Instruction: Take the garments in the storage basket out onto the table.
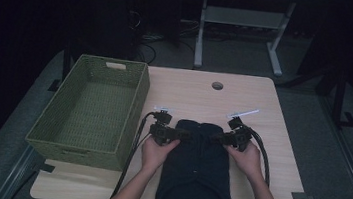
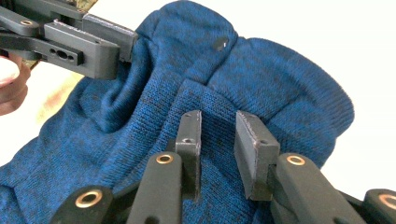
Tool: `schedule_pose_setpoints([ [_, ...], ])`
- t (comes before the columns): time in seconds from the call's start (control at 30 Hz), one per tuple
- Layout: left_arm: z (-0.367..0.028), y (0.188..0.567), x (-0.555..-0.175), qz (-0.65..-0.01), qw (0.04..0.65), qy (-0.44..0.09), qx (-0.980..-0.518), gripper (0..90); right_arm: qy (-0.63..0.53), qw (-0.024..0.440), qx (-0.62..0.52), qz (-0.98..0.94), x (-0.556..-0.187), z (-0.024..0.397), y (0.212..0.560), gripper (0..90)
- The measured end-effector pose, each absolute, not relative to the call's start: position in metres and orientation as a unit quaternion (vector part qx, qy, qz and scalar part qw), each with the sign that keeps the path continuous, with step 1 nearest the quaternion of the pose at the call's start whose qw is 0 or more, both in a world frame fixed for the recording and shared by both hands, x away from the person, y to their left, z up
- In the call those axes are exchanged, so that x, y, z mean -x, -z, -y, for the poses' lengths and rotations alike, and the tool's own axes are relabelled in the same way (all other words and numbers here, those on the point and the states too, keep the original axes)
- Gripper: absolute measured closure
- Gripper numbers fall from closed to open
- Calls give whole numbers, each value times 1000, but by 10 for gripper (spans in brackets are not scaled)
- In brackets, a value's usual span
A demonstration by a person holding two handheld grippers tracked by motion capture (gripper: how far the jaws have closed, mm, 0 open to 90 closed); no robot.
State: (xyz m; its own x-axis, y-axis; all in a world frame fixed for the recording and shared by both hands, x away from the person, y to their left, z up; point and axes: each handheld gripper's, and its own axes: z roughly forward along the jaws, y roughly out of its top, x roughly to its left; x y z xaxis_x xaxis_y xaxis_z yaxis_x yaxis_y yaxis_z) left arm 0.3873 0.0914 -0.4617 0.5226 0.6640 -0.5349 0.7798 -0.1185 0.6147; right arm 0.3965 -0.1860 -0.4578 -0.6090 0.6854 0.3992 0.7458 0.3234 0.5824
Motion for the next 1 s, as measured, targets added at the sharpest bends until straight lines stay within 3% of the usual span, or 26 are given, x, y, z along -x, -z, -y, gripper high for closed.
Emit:
schedule_pose_setpoints([
  [0.27,-104,444,-388,-483,488,56,-725,580,392,40,439,808,-399,193,444,660],
  [0.63,-116,455,-405,-522,464,47,-714,579,388,25,470,792,-414,211,440,627],
  [1.0,-122,466,-414,-543,450,51,-707,572,384,45,488,783,-421,223,453,603],
])
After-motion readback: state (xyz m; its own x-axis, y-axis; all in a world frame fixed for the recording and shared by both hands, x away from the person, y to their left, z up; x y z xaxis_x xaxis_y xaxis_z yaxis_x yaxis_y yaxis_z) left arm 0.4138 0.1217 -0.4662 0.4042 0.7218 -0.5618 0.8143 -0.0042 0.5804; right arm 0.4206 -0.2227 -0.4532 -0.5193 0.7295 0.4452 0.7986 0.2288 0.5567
